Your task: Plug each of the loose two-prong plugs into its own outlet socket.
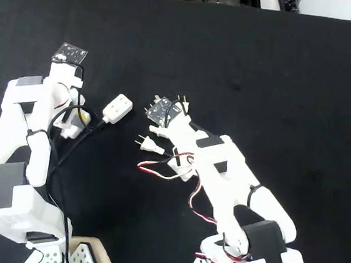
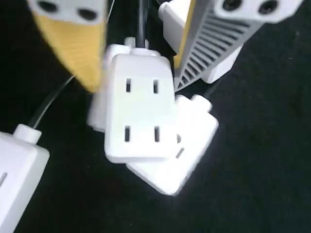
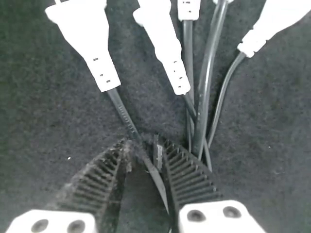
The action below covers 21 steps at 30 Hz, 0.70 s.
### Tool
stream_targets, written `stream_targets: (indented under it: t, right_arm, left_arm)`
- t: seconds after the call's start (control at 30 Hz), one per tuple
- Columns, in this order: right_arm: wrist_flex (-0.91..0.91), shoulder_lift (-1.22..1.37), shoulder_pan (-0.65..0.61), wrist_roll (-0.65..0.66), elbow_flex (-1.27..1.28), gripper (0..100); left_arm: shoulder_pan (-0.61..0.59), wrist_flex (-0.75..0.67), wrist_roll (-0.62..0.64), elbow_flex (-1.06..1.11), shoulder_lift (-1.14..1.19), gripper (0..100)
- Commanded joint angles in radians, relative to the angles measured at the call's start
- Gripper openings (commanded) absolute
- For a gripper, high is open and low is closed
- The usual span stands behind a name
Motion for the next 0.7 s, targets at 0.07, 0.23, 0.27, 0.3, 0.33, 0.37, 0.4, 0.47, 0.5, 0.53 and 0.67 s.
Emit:
stream_targets:
  t: [0.07,0.23,0.27,0.3,0.33,0.37,0.4,0.47,0.5,0.53,0.67]
  right_arm:
    - [-0.032,-0.024,0.023,-0.006,-0.015,8.3]
    - [-0.035,-0.021,0.023,-0.006,-0.015,8.3]
    - [-0.035,-0.021,0.023,-0.006,-0.015,8.3]
    - [-0.035,-0.021,0.023,-0.006,-0.015,8.3]
    - [-0.035,-0.021,0.023,-0.006,-0.015,8.3]
    - [-0.035,-0.019,0.023,-0.006,-0.015,8.3]
    - [-0.035,-0.019,0.023,-0.006,-0.015,8.3]
    - [-0.035,-0.019,0.023,-0.005,-0.015,8.3]
    - [-0.035,-0.019,0.023,-0.005,-0.015,8.3]
    - [-0.035,-0.019,0.023,-0.005,-0.015,8.3]
    - [-0.035,-0.019,0.023,-0.005,-0.015,8.3]
  left_arm:
    - [0.007,-0.017,-0.005,-0.031,-0.008,15]
    - [0.010,-0.017,-0.008,-0.018,-0.008,15]
    - [0.010,-0.017,-0.008,-0.013,-0.008,15]
    - [0.010,-0.017,-0.009,-0.013,-0.009,15]
    - [0.010,-0.017,-0.009,-0.013,-0.009,15]
    - [0.010,-0.017,-0.009,-0.015,-0.011,15]
    - [0.010,-0.015,-0.009,-0.013,-0.018,16]
    - [0.008,0.014,-0.009,-0.016,-0.044,21]
    - [0.008,0.040,-0.009,-0.021,-0.060,26]
    - [0.010,0.058,-0.009,-0.021,-0.077,30]
    - [0.010,0.078,-0.009,-0.019,-0.150,36]
